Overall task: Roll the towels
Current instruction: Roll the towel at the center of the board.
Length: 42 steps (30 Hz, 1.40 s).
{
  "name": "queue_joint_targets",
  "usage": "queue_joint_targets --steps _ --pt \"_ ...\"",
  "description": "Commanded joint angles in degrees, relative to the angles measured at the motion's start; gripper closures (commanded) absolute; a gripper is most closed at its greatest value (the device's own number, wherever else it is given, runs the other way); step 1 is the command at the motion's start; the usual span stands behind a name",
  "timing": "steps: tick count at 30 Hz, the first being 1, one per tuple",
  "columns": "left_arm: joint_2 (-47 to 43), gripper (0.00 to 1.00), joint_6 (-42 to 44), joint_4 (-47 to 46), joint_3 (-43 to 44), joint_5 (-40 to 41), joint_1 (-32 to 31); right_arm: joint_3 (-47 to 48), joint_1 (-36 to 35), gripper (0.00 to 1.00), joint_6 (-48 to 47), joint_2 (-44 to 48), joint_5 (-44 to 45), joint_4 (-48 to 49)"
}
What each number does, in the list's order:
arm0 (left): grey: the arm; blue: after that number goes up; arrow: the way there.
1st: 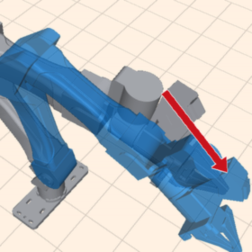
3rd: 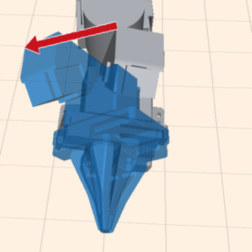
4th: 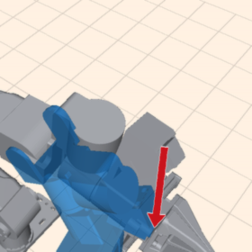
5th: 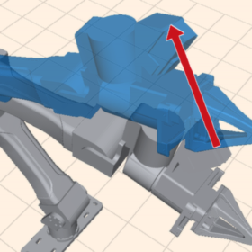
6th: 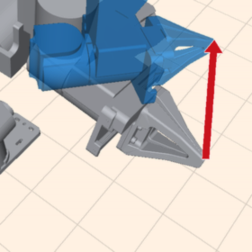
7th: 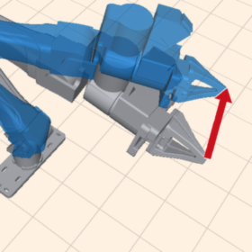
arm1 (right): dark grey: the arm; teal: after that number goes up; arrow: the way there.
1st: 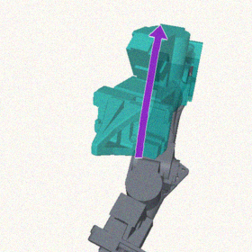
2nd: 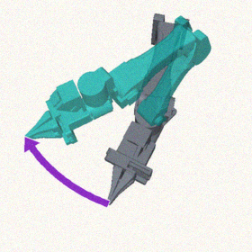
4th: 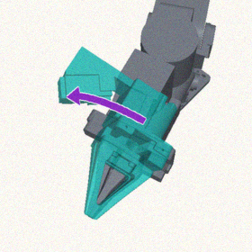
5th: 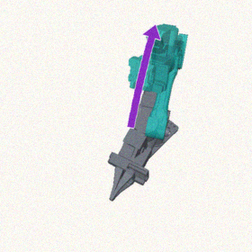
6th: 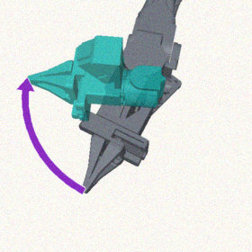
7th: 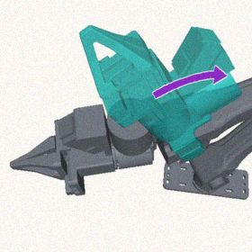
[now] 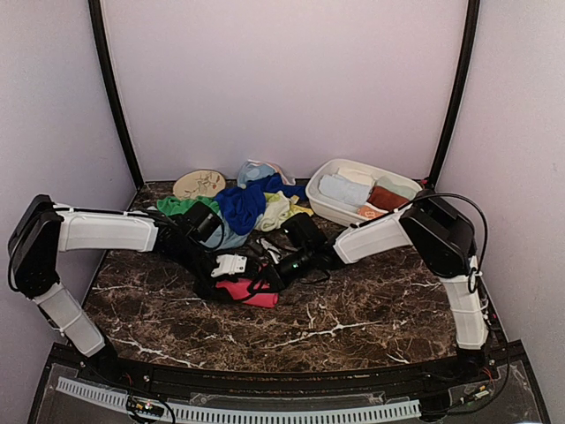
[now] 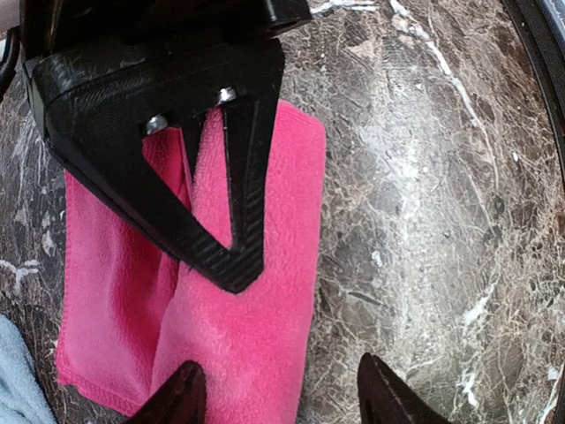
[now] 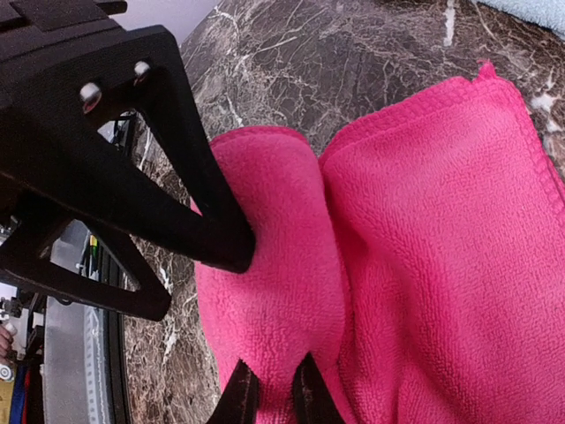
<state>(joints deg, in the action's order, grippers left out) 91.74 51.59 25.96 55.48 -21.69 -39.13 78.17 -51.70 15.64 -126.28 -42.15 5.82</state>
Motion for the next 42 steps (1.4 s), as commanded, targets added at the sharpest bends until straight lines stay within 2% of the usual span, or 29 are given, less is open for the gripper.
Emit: queue_joint_targets --steps 1,9,11,14,16,17,19,21,22,23,24,26,31,33,35,37,39,42 --pt "3.31 0.42 -0.22 -2.09 1.58 2.12 -0.42 -1.52 0.35 0.93 3.85 -3.56 -1.89 -7.32" --pt "8.96 0.54 -1.53 -1.49 3.53 4.04 0.13 -2.91 1.18 0.85 6.68 -1.77 -3.41 -1.8" --pt "10.22 0.62 -2.32 -0.15 5.1 2.21 1.26 -3.58 1.66 0.82 7.47 -0.98 -3.42 -0.09" --pt "12.84 0.77 -2.93 4.42 8.51 -2.38 3.34 -5.2 2.47 0.72 7.05 0.86 -1.82 1.06" --pt "14.3 0.9 -2.57 8.38 10.31 -4.87 3.54 -6.95 3.22 0.61 6.03 3.14 1.31 1.29" --pt "15.03 0.94 -2.28 9.88 10.81 -5.49 3.54 -8.25 3.72 0.57 5.42 4.4 2.88 1.49" --pt "16.17 0.96 -2.04 11.92 11.32 -6.28 3.54 -10.77 4.67 0.5 4.15 7.52 6.38 1.84" --pt "17.32 0.96 -2.53 13.16 11.97 -7.22 5.13 -14.22 5.47 0.36 2.24 11.03 10.09 2.15" --pt "17.82 0.96 -2.9 13.75 12.34 -7.9 5.27 -16.14 5.74 0.28 0.93 12.83 12.01 2.68" --pt "18.36 0.96 -3.15 14.34 12.73 -8.51 5.29 -17.8 5.87 0.06 -0.32 14.85 14.25 2.81" --pt "18.84 0.96 -3.23 15.0 13.1 -8.95 5.36 -19.39 5.9 0.01 -1.65 16.89 16.88 2.83" --pt "19.96 0.96 -3.13 17.43 14.11 -10.25 5.45 -22.96 5.85 0.0 -4.23 21.33 22.27 3.71" --pt "21.76 0.95 -0.47 25.54 16.14 -14.95 5.56 -32.47 5.11 0.0 -8.63 36.17 43.34 9.53" --pt "21.66 0.94 -0.24 28.13 16.41 -16.47 5.29 -36.6 5.53 0.0 -5.1 43.51 50.23 14.86" --pt "21.48 0.93 -0.53 29.69 16.01 -16.71 4.48 -42.6 6.98 0.0 3.62 48.82 56.4 21.85" --pt "21.5 0.94 -1.32 30.24 15.43 -17.92 4.22 -48.88 9.27 0.0 7.66 51.85 56.92 27.82" --pt "22.02 0.93 -2.71 29.87 14.98 -19.67 4.24 -50.97 9.85 0.0 3.76 52.47 53.29 30.7" --pt "24.76 0.93 -4.97 29.63 14.86 -19.42 4.24 -49.78 2.11 0.0 -7.93 52.12 56.52 27.94"
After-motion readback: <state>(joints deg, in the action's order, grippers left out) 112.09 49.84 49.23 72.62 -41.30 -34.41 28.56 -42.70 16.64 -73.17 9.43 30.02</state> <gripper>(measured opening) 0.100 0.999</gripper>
